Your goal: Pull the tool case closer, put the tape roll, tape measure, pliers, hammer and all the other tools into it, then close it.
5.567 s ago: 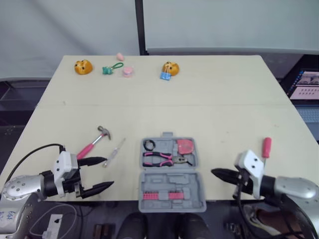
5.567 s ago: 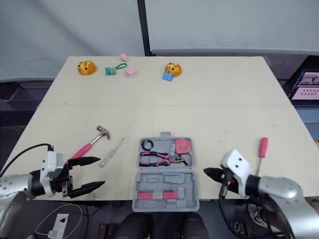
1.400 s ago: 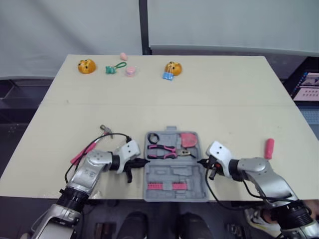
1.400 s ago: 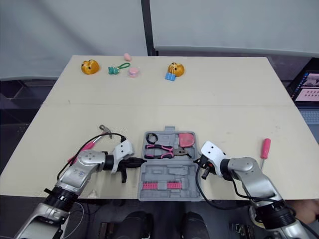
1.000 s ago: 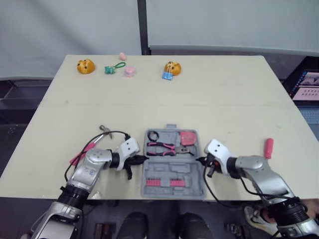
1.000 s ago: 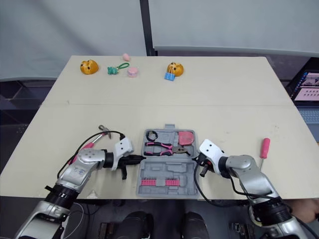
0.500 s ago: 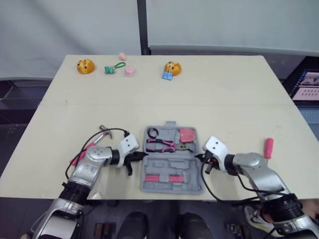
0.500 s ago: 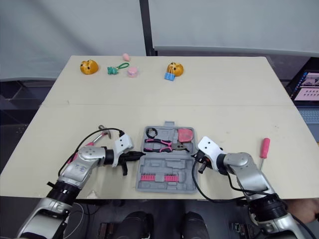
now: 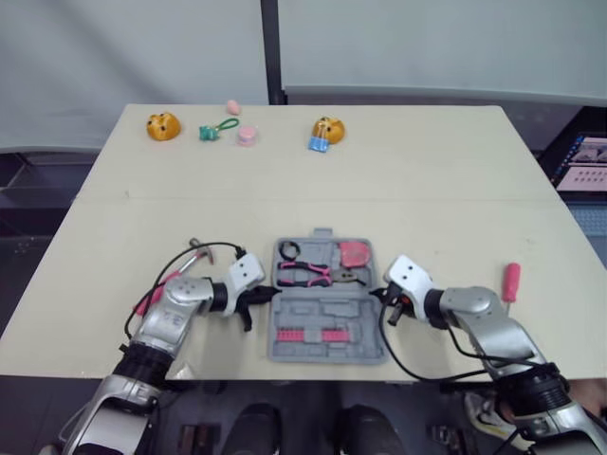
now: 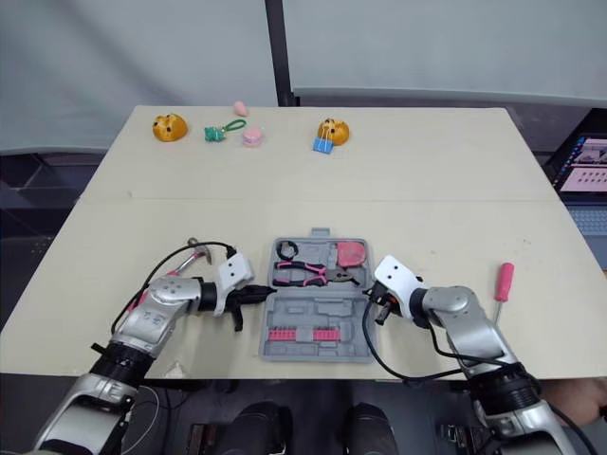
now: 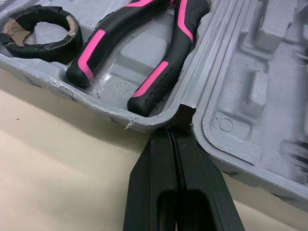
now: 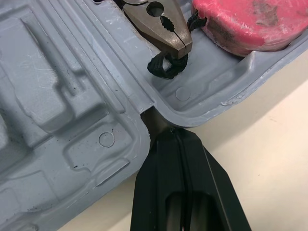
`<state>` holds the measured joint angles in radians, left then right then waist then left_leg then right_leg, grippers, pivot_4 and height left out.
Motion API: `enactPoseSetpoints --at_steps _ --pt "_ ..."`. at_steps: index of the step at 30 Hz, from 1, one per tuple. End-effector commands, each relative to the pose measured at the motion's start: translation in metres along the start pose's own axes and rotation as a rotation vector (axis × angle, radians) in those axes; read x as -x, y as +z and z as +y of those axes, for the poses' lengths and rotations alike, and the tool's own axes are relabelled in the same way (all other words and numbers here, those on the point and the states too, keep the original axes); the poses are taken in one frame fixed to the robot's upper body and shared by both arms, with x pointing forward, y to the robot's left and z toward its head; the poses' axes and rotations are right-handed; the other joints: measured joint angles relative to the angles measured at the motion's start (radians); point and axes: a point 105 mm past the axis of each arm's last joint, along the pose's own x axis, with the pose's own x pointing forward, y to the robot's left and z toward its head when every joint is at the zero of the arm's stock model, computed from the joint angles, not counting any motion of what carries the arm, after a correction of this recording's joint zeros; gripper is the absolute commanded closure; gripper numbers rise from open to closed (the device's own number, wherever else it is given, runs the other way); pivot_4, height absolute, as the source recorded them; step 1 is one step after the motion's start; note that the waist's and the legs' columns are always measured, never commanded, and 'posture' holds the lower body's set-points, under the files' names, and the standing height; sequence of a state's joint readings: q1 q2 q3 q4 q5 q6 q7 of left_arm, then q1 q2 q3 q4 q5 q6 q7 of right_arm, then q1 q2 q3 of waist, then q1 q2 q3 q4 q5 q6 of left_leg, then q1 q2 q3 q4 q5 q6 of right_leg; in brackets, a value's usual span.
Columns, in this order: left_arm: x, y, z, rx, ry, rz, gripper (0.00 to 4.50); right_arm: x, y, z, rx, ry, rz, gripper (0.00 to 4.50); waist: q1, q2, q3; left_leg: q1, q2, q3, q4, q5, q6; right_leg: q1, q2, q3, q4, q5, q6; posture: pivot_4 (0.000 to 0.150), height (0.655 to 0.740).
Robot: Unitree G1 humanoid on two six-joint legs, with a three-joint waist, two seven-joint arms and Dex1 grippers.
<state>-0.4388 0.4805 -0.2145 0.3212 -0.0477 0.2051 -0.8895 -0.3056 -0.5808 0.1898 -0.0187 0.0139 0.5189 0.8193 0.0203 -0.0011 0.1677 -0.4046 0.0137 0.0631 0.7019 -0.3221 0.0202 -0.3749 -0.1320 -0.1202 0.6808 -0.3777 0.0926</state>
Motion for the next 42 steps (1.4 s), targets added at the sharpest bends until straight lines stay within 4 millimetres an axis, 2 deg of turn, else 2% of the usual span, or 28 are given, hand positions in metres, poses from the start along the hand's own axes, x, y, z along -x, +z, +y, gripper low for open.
enactPoseSetpoints --at_steps 1,14,22,30,33,38,42 --pt "0.001 0.006 0.008 -0.024 0.040 -0.013 4.46 -0.003 0.005 -0.003 0.018 -0.021 -0.014 4.50 0.000 0.000 0.000 0.000 0.000 0.000 0.000 0.000 0.000 0.000 0.000 0.000 0.000 0.000 0.000 0.150 0.6677" --pt "0.002 0.007 0.011 -0.027 0.050 -0.009 4.46 -0.006 0.007 -0.007 0.022 -0.043 -0.015 4.50 -0.001 0.000 0.000 0.000 0.000 0.000 0.000 0.000 0.000 0.000 0.000 0.000 0.000 0.000 0.000 0.150 0.6677" --pt "0.004 0.003 0.008 -0.018 0.035 0.006 4.46 -0.005 0.006 -0.005 0.023 -0.035 -0.012 4.50 -0.001 0.000 0.000 0.000 0.000 0.000 0.000 0.000 0.000 0.000 0.000 0.000 0.000 0.000 0.000 0.150 0.6677" --pt "0.009 0.001 0.014 -0.018 0.043 0.023 4.46 -0.003 0.004 -0.003 0.019 -0.026 -0.008 4.50 -0.001 0.000 0.000 0.000 0.000 0.000 0.000 0.000 0.000 0.000 0.000 0.000 0.000 0.000 0.000 0.150 0.6677" --pt "0.013 0.000 0.017 -0.009 0.053 0.034 4.46 -0.002 0.002 -0.002 0.016 -0.026 -0.003 4.50 -0.001 0.000 0.000 0.000 0.000 0.000 0.000 0.000 0.000 0.000 0.000 0.000 0.000 0.000 0.000 0.150 0.6677" --pt "0.031 -0.011 0.019 0.040 0.046 0.075 4.46 0.008 -0.006 -0.004 0.007 -0.037 0.015 4.50 -0.003 0.000 0.000 0.000 0.000 0.000 0.000 0.000 0.000 0.000 0.000 0.000 0.000 0.000 0.000 0.150 0.6677" --pt "0.045 -0.008 0.019 0.083 0.042 0.054 4.46 0.019 -0.010 -0.006 0.004 -0.052 0.026 4.50 -0.004 0.000 0.000 0.000 0.000 0.000 0.000 0.000 0.000 0.000 0.000 0.000 0.000 0.000 0.000 0.150 0.6677"
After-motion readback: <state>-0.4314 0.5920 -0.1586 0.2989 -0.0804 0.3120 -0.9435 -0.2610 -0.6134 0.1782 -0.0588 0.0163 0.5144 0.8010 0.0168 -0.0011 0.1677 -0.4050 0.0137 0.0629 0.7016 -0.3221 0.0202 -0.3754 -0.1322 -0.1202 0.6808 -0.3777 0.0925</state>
